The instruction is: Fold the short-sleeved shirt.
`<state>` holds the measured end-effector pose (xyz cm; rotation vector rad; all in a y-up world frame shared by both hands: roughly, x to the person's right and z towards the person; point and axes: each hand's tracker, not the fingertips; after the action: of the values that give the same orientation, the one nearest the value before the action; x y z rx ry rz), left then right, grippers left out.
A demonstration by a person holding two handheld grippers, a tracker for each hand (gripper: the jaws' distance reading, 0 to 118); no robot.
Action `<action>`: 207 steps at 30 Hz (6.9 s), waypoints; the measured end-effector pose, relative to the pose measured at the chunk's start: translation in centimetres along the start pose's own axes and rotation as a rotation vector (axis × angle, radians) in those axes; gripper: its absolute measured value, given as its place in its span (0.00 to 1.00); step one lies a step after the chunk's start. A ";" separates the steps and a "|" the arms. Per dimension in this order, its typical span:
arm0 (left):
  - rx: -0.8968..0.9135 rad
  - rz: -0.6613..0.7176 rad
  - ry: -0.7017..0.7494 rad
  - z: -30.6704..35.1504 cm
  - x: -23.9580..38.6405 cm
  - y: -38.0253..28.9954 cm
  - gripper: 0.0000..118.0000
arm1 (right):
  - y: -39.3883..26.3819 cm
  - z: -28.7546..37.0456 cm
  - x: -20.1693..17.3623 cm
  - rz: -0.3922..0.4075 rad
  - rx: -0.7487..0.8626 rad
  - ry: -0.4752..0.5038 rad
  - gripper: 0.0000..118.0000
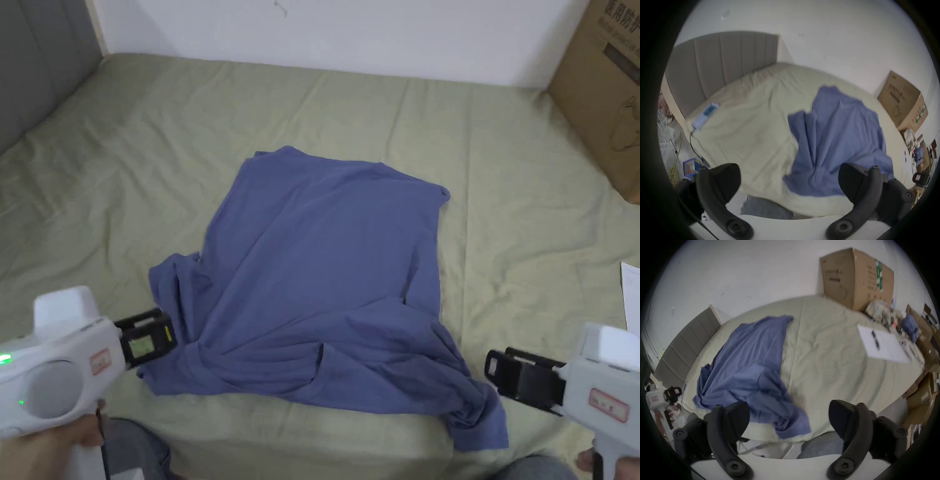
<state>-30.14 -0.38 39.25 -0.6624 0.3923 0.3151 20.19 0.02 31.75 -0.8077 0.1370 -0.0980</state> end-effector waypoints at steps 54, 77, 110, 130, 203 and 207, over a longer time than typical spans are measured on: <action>-0.220 -0.072 0.028 -5.8 2.4 2.5 1.00 | 2.8 5.6 -8.6 0.168 0.501 0.019 0.00; -0.171 0.132 -0.017 -6.9 -0.1 -0.6 0.00 | 4.8 3.1 -8.6 0.216 0.386 0.034 0.00; -0.147 0.329 -0.013 -6.8 -2.1 -2.3 0.00 | 32.4 -45.4 -41.6 0.602 -0.265 0.172 0.95; -0.157 0.342 -0.018 -8.0 -2.1 -1.9 0.00 | 32.6 -47.1 -42.8 0.566 -0.307 0.157 0.05; 0.840 0.112 -0.164 -1.6 22.4 55.1 0.00 | 56.8 3.7 -8.3 -0.154 0.730 -0.192 0.05; 0.788 0.041 -0.129 -5.3 22.3 52.8 0.00 | 55.8 0.5 -7.6 -0.148 0.711 -0.198 0.05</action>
<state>-33.10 39.04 -2.53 0.1375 0.3692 0.2147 14.76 39.77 -7.71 -0.1132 -0.1430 -0.1915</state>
